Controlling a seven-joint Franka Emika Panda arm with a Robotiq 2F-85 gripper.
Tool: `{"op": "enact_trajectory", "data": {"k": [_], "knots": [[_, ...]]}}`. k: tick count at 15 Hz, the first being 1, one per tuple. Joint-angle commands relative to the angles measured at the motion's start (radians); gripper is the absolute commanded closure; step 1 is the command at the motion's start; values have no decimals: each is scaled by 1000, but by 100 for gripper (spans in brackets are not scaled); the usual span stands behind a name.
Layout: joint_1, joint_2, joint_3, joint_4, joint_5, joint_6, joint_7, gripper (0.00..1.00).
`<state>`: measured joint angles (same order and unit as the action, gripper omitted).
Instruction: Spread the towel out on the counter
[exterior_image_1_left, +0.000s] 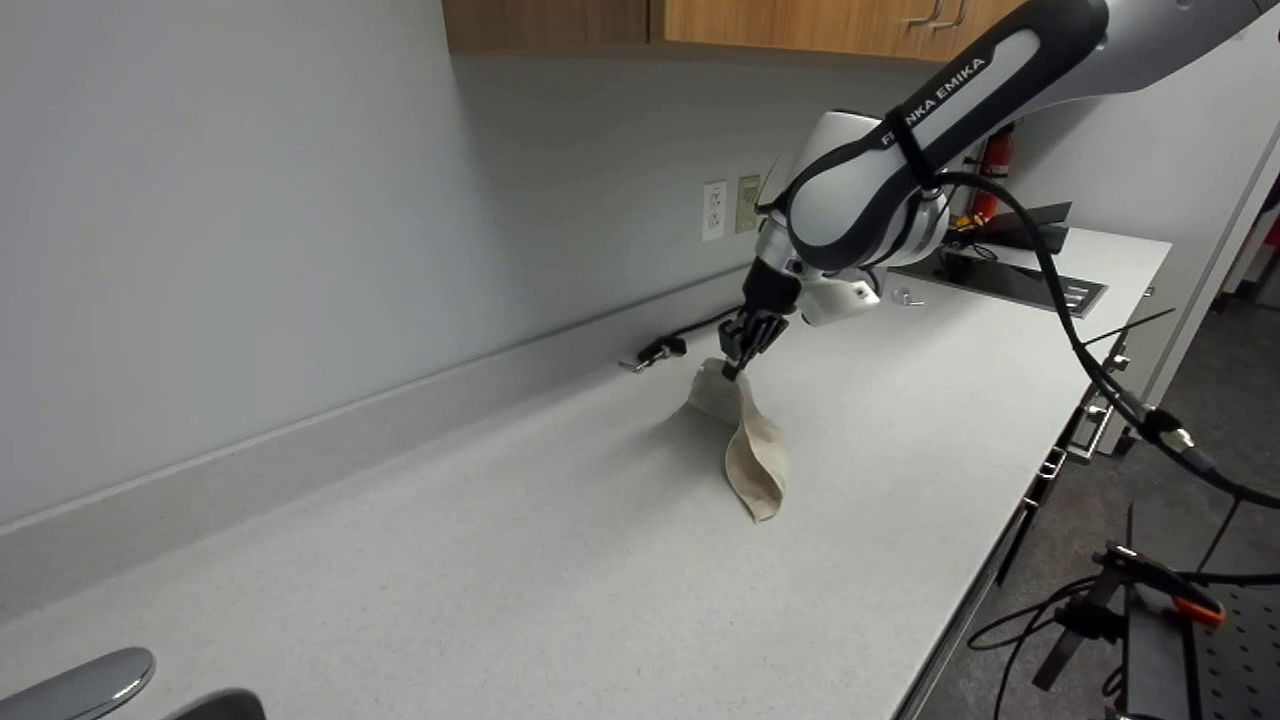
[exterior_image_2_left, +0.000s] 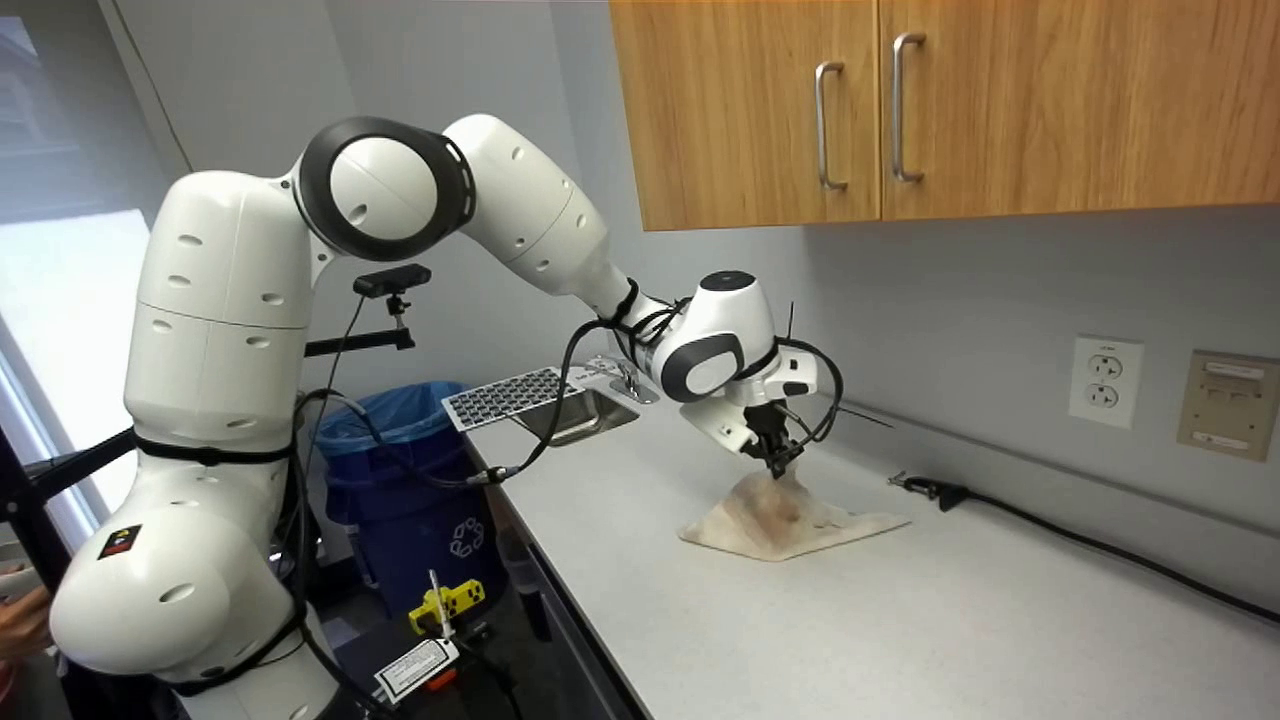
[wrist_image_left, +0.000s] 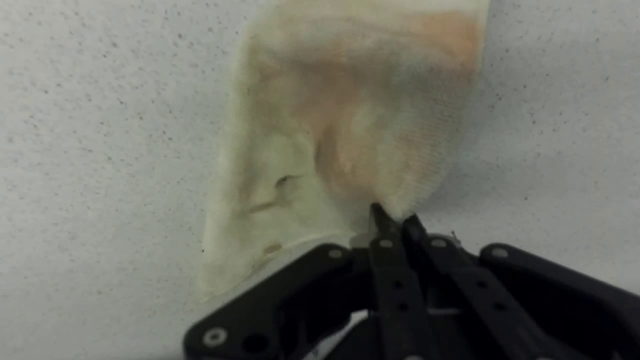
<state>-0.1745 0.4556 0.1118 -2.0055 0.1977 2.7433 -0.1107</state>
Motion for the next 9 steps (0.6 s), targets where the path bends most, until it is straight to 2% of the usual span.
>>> {"op": "enact_trajectory", "data": {"k": [1, 9], "knots": [[-15, -28, -16, -51, 4, -28, -52, 62], [-8, -25, -53, -74, -12, -23, -46, 4]]}}
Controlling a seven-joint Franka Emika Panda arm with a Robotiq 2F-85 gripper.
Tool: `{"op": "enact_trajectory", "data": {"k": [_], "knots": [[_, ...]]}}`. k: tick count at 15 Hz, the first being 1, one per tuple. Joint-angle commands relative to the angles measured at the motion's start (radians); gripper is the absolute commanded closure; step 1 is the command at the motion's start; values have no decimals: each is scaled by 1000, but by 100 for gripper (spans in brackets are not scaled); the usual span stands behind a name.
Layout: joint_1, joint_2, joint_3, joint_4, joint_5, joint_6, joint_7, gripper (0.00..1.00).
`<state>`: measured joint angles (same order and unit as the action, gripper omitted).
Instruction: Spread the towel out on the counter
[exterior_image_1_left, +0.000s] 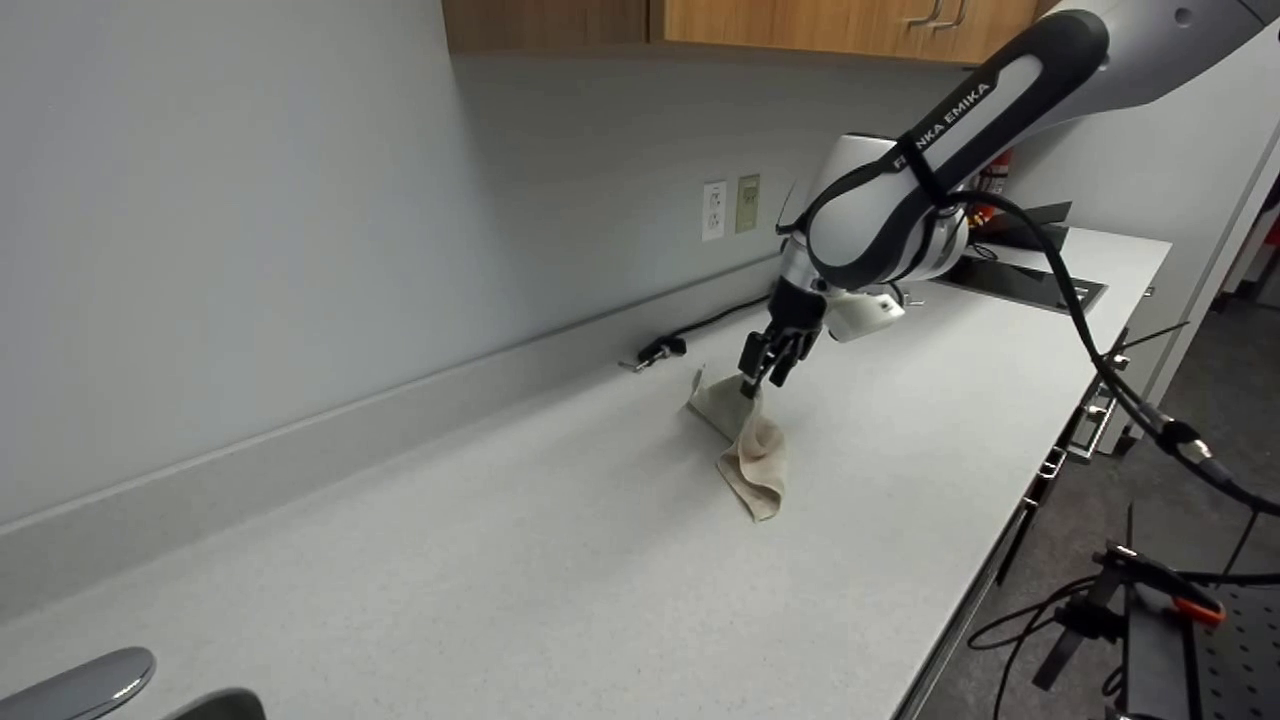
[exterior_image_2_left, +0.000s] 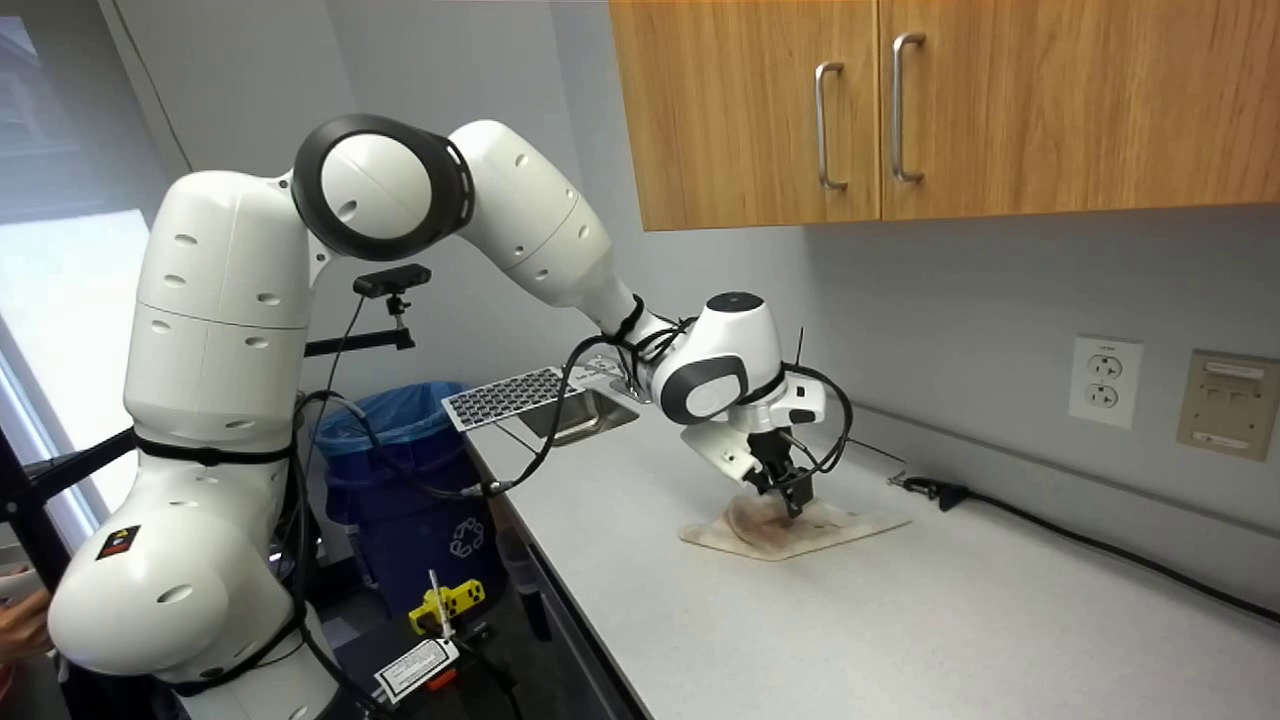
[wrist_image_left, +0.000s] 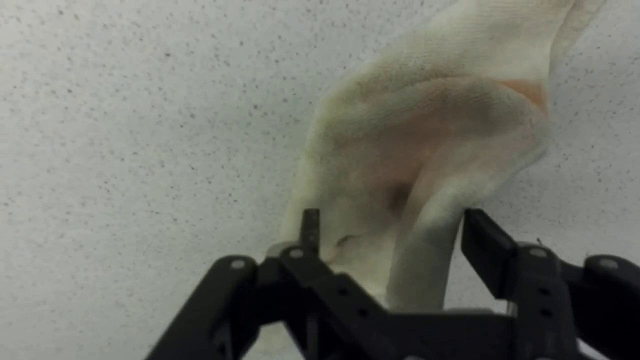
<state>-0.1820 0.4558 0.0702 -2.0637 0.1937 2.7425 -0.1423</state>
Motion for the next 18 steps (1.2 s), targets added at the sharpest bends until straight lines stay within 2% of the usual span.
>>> {"op": "enact_trajectory", "data": {"k": [1, 12, 18], "knots": [[3, -25, -18, -16, -13, -23, -8, 0], [18, -26, -45, -20, -37, -14, 11, 0], [16, -40, -30, -42, -21, -19, 6, 0]]}}
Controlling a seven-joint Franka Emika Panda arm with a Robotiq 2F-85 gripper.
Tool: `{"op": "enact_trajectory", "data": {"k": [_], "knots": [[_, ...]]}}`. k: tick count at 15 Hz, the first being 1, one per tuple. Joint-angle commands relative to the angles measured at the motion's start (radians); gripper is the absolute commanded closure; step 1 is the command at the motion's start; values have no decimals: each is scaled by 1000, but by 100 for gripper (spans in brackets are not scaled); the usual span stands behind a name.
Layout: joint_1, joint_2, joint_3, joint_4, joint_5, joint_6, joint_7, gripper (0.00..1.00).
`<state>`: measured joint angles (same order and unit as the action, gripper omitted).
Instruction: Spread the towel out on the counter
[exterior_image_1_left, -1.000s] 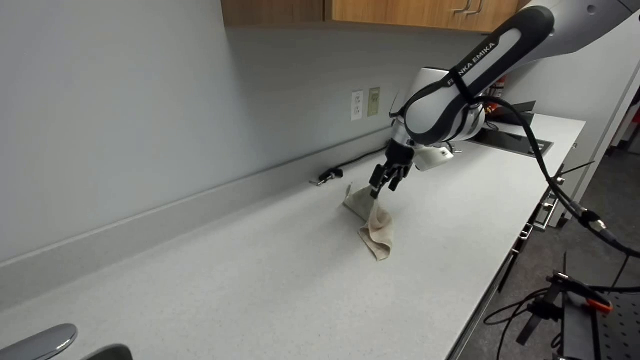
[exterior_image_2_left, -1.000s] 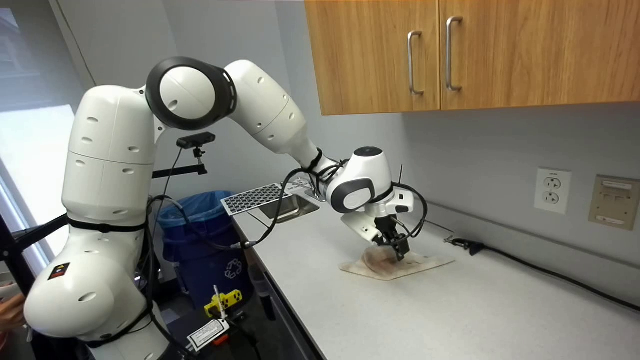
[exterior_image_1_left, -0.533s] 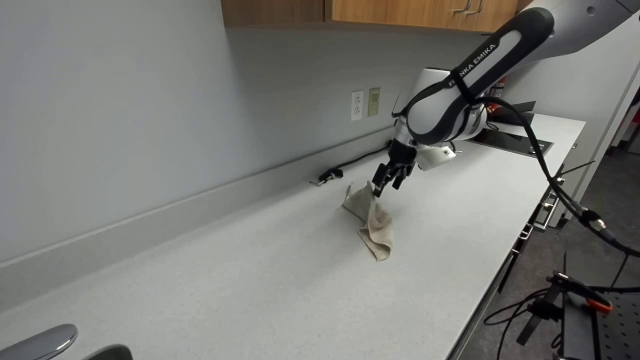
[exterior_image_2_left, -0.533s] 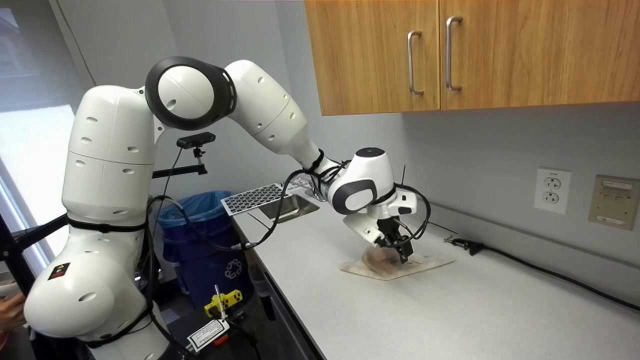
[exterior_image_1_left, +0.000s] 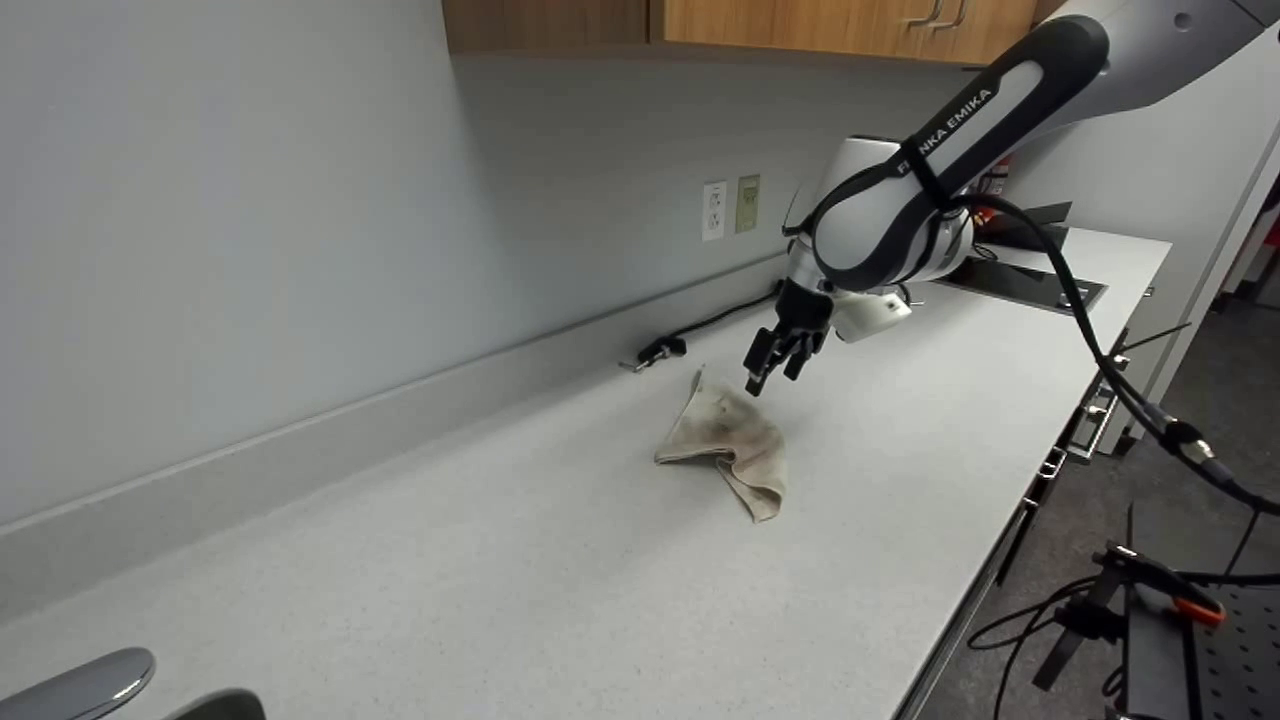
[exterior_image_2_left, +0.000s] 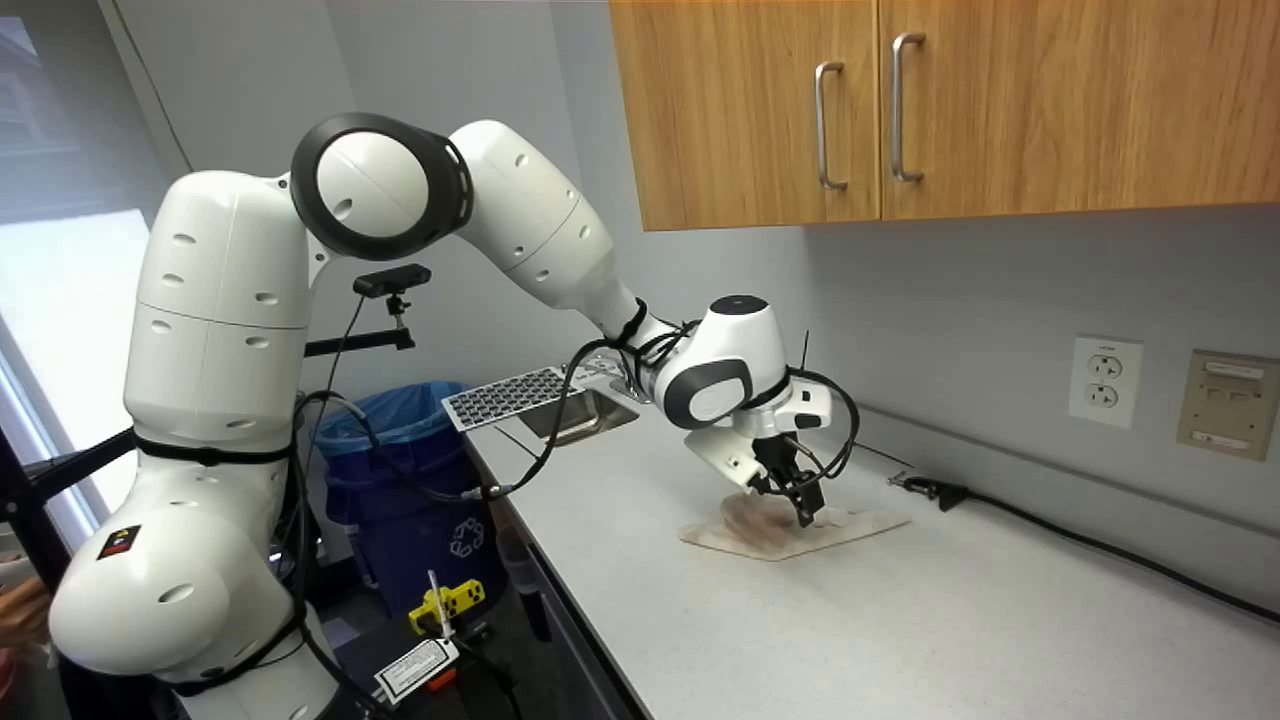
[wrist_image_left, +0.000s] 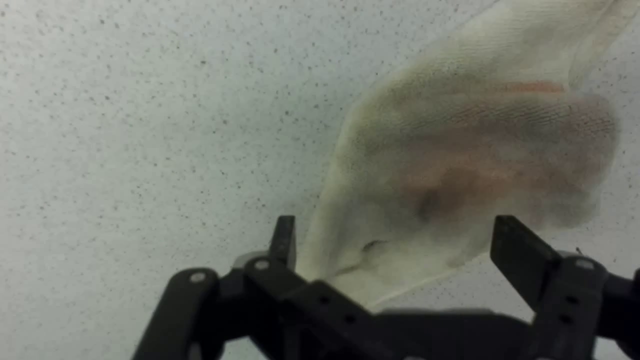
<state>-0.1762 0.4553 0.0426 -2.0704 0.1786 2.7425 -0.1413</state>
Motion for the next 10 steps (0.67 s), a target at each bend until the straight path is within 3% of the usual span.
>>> {"op": "enact_trajectory", "data": {"k": [1, 10], "knots": [[16, -41, -2, -47, -12, -18, 2, 0], [100, -31, -22, -93, -107, -25, 24, 0]]}}
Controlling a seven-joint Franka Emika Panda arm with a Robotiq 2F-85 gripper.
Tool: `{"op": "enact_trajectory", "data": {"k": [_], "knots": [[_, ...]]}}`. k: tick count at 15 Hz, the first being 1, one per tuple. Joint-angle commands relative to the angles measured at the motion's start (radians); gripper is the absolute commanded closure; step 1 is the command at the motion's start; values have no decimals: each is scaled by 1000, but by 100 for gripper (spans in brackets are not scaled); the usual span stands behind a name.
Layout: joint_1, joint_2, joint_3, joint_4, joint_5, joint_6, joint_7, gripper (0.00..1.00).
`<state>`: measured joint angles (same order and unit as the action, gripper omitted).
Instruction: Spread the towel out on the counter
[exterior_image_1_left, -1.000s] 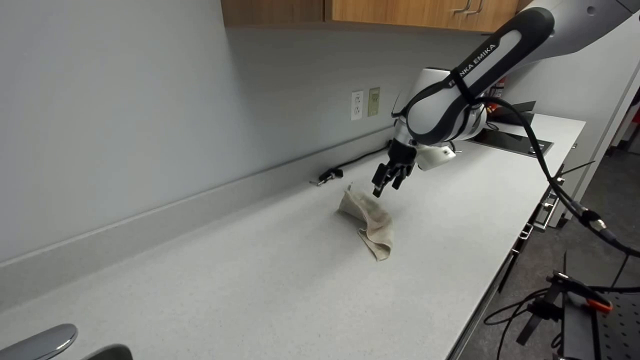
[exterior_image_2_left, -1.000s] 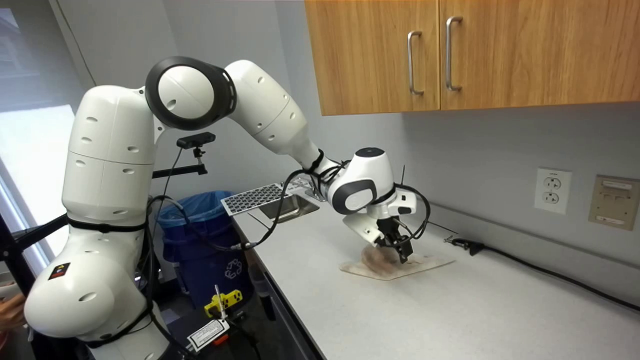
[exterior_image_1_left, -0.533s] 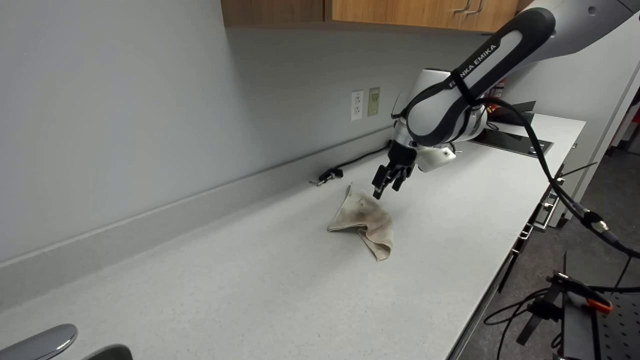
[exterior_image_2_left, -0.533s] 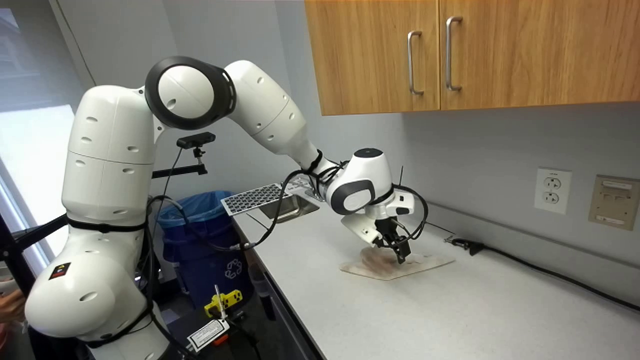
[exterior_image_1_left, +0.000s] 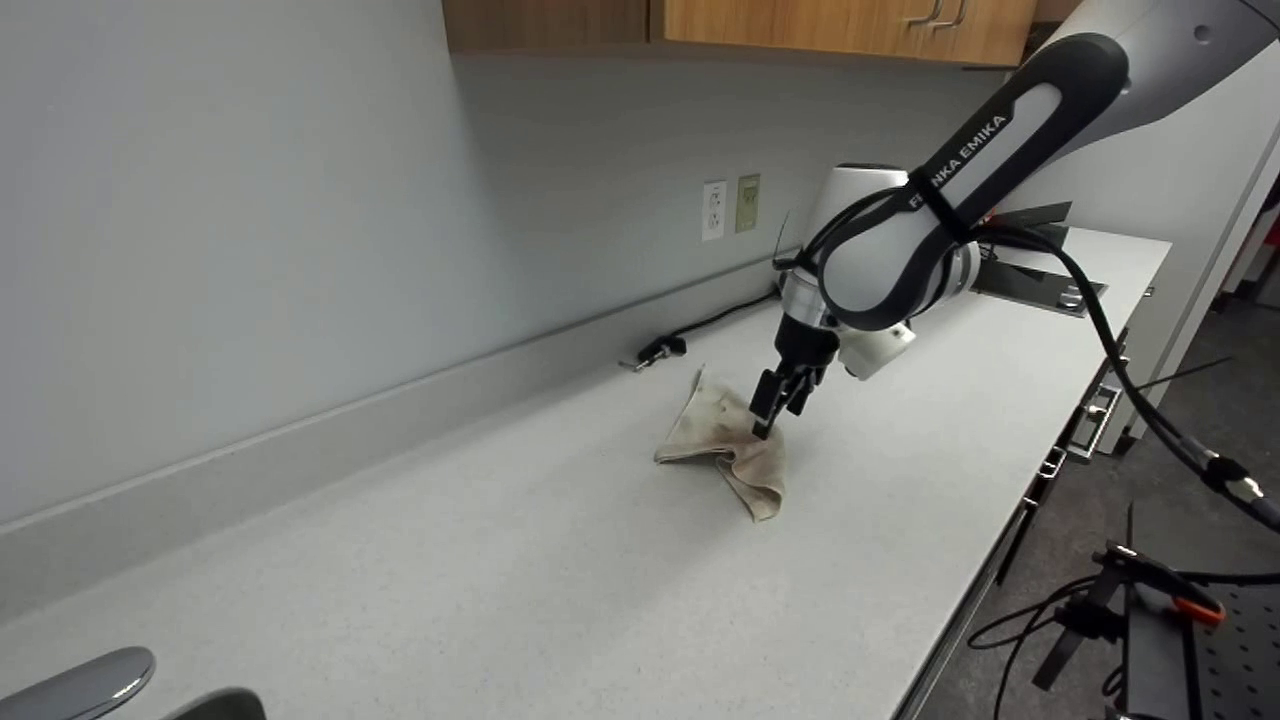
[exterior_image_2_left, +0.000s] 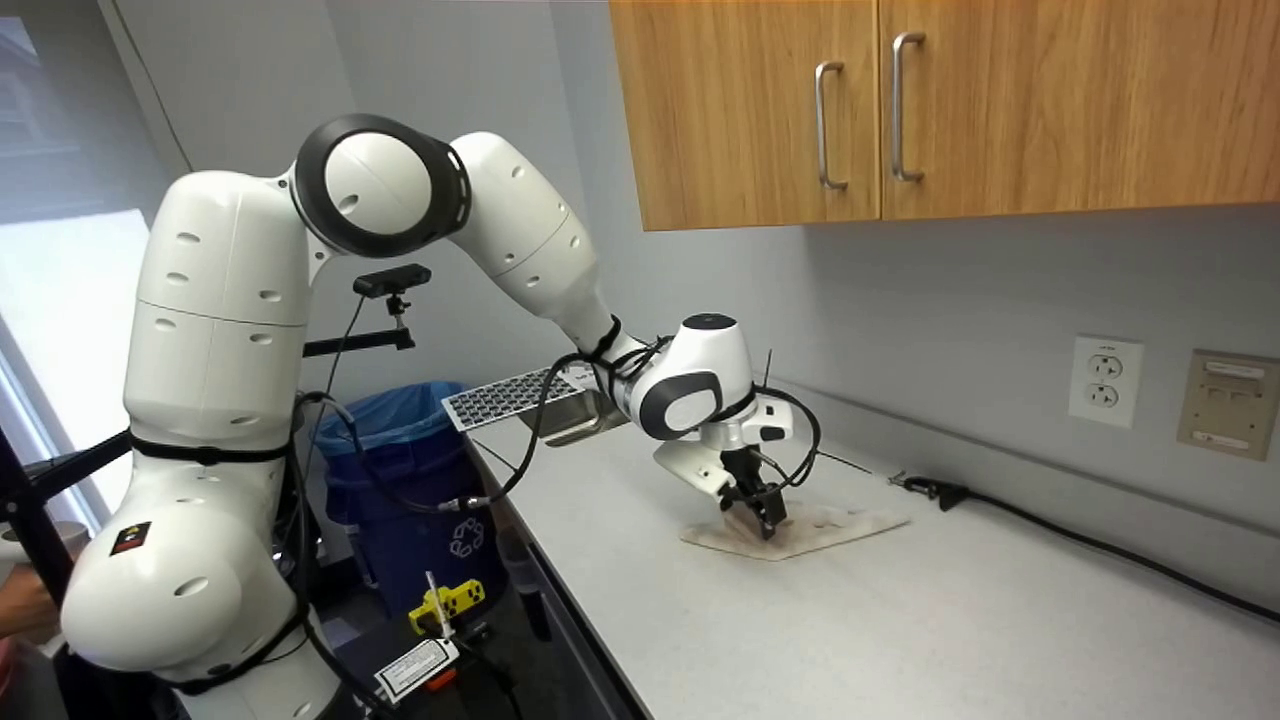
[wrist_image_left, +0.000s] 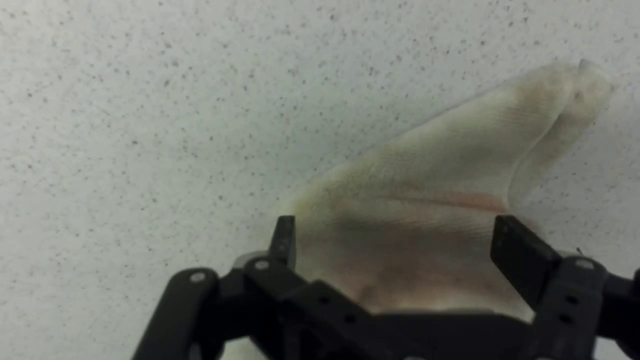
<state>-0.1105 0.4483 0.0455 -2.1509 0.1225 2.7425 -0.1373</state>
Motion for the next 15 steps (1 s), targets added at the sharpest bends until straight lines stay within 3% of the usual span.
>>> {"op": "enact_trajectory", "data": {"k": [1, 9, 15], "knots": [[47, -26, -31, -12, -73, -31, 30, 0], [182, -17, -128, -19, -291, -30, 143, 0], [236, -15, -143, -24, -351, -64, 216, 0]]}}
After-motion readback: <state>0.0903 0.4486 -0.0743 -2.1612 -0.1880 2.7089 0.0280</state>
